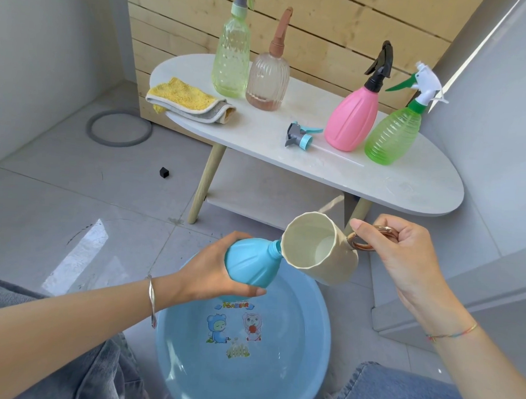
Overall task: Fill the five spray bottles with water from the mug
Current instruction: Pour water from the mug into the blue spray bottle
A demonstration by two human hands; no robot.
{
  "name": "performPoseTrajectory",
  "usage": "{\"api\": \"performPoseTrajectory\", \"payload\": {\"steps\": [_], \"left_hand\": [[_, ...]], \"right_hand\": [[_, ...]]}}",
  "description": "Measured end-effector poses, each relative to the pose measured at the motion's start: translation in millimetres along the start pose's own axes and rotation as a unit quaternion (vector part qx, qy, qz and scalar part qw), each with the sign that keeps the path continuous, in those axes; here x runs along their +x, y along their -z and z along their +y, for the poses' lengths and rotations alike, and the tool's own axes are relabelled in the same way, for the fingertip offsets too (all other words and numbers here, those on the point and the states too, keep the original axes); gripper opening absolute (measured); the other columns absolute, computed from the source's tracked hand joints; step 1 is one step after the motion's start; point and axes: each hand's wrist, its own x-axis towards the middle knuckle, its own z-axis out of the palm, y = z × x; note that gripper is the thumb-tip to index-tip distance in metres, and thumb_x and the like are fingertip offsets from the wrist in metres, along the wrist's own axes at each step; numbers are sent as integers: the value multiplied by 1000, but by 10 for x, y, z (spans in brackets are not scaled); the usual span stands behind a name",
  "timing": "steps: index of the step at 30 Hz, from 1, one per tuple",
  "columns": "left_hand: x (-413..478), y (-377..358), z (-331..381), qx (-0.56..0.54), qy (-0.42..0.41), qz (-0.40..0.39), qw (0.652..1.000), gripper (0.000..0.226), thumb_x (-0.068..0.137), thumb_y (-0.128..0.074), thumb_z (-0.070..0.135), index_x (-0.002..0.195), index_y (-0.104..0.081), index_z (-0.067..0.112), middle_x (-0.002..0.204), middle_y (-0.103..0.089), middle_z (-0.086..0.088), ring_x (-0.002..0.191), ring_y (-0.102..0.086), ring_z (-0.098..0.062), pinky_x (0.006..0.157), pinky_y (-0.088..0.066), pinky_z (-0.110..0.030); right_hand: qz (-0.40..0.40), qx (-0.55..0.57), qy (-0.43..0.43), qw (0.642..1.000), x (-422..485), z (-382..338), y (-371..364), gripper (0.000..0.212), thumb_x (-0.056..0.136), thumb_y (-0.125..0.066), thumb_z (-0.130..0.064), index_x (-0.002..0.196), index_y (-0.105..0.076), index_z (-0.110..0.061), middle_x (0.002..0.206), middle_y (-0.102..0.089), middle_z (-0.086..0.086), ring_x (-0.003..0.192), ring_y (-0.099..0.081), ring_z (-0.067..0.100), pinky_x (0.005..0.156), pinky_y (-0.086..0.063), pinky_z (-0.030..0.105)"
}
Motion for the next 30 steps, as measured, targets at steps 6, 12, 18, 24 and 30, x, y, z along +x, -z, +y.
{"api": "performPoseTrajectory", "payload": {"steps": [6, 12, 18, 24, 30], "left_hand": [[5, -1, -17, 8, -4, -2, 1000, 78, 58, -93, 41, 122, -47, 39, 108, -60, 18, 95, -60, 5, 72, -51, -12], [0, -11, -23, 1, 4, -6, 1000, 82, 48, -88, 57, 117, -46, 45, 108, -60, 20, 95, -60, 5, 75, -52, -15], [10, -25, -53, 0, 11, -6, 1000, 88, 42, -82, 65, 120, -47, 44, 109, -61, 19, 97, -61, 1, 83, -55, -24], [6, -25, -64, 9, 12, -11, 1000, 98, 42, -81, 67, 128, -43, 42, 114, -57, 21, 103, -59, -1, 88, -55, -27], [9, -30, -65, 7, 12, -13, 1000, 93, 42, -82, 66, 125, -46, 43, 111, -59, 21, 100, -60, 1, 86, -55, -25]], "right_hand": [[-1, -8, -6, 1000, -9, -23, 2, 41, 79, -75, -18, 52, -48, -5, 70, -62, 29, 67, -53, 25, 70, -38, 31], [-6, -8, -4, 1000, -21, -23, 8, 41, 79, -75, -17, 55, -47, 0, 71, -61, 32, 67, -52, 25, 69, -37, 32], [-11, -7, -10, 1000, -14, -15, 14, 42, 80, -75, -17, 52, -46, -4, 72, -61, 32, 67, -51, 24, 71, -35, 32], [-19, -11, -8, 1000, -8, 3, 21, 41, 80, -76, -18, 56, -47, 0, 74, -60, 35, 68, -50, 25, 72, -35, 33], [-24, -19, -9, 1000, -13, -7, 20, 45, 70, -76, -34, 57, -48, -2, 71, -58, 33, 67, -50, 24, 72, -36, 33]]}}
